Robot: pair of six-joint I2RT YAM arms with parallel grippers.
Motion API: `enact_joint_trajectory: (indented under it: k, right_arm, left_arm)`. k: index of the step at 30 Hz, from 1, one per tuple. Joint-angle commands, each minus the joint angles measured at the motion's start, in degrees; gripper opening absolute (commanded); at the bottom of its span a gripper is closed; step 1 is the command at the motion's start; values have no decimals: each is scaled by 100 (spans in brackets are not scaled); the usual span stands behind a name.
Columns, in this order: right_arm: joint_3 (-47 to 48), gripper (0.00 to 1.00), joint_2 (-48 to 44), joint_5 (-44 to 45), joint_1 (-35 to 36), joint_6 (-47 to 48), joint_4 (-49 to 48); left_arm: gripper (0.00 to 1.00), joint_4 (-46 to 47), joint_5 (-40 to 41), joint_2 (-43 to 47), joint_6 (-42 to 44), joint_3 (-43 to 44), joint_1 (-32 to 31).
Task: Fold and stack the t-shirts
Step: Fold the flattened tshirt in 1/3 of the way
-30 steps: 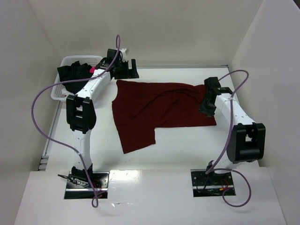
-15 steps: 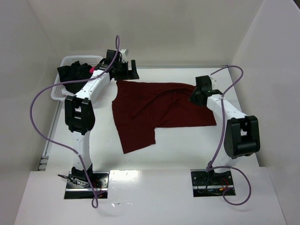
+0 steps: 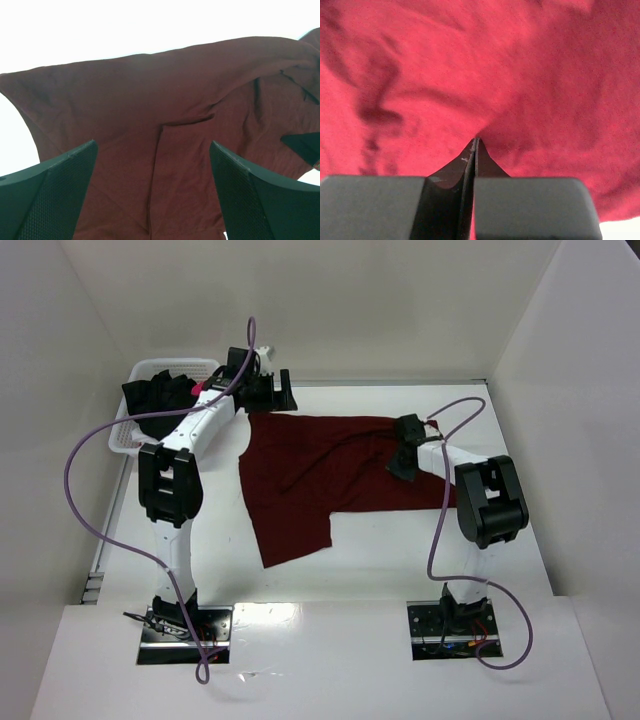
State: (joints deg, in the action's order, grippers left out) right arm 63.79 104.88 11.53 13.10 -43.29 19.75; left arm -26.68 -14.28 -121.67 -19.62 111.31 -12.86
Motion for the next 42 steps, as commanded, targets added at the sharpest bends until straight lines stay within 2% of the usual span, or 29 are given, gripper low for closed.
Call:
enact_joint_trajectory:
  k: [1, 9, 18, 23, 34, 37, 40, 42]
  right_arm:
    - [264, 0, 304, 60, 70, -49, 81]
    - [389, 0, 419, -168, 122, -48, 618]
    - [-33, 0, 243, -414, 439, -416, 952]
    - [-525, 0, -46, -467, 825, -742, 1014]
    - [-1694, 0, -1249, -504, 1063, -1603, 1163]
    - [-1424, 0, -1365, -214, 1063, -1490, 1215]
    - [-985, 0, -1278, -160, 722, -1148, 1277]
    - [-781, 9, -1129, -160, 536, -876, 1277]
  left_arm:
    - [100, 119, -145, 144, 19, -65, -23]
    - [100, 119, -311, 20, -33, -13, -23]
    - [100, 66, -365, 73, -33, -12, -23]
    - [100, 66, -417, 126, -33, -65, -23]
    - [100, 180, -523, 398, -33, -486, -23]
    - [100, 242, -576, 450, -86, -601, -23]
    - [100, 295, -628, 451, -86, -663, -23]
    - [100, 295, -628, 451, -86, -663, -23]
